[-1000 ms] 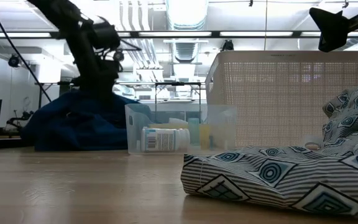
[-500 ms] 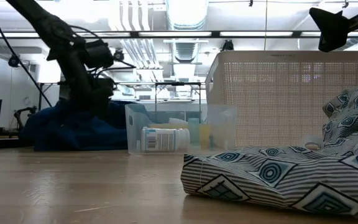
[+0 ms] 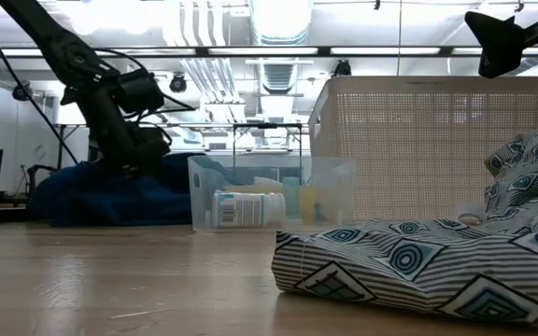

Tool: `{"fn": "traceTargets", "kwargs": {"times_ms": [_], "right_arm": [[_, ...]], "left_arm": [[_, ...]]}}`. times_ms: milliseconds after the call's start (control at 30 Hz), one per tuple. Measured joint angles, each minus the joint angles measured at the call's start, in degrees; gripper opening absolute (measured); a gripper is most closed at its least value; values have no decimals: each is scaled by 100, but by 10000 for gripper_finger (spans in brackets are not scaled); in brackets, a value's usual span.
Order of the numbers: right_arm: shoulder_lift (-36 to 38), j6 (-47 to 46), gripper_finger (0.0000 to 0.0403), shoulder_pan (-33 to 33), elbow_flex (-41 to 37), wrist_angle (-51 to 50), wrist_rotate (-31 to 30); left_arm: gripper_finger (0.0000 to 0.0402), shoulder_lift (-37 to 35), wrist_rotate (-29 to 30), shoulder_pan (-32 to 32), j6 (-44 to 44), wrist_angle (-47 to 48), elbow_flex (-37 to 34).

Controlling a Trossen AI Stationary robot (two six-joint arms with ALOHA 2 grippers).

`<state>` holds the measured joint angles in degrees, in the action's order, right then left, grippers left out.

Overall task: Pick & Place Medicine items
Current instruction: Put the blue patient gown into the white bin

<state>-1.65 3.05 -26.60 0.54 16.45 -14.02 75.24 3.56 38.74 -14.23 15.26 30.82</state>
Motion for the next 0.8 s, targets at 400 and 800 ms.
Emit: {"fn": "traceTargets", "kwargs": {"times_ms": [400,800], "right_arm": [[0,0,380,1,0,0,0],[0,0,380,0,0,0,0]], "left_arm": [[397,-4,10,0,-363,-1133,-647],[397,-4,321,-2,-488,-1228,-685]]}}
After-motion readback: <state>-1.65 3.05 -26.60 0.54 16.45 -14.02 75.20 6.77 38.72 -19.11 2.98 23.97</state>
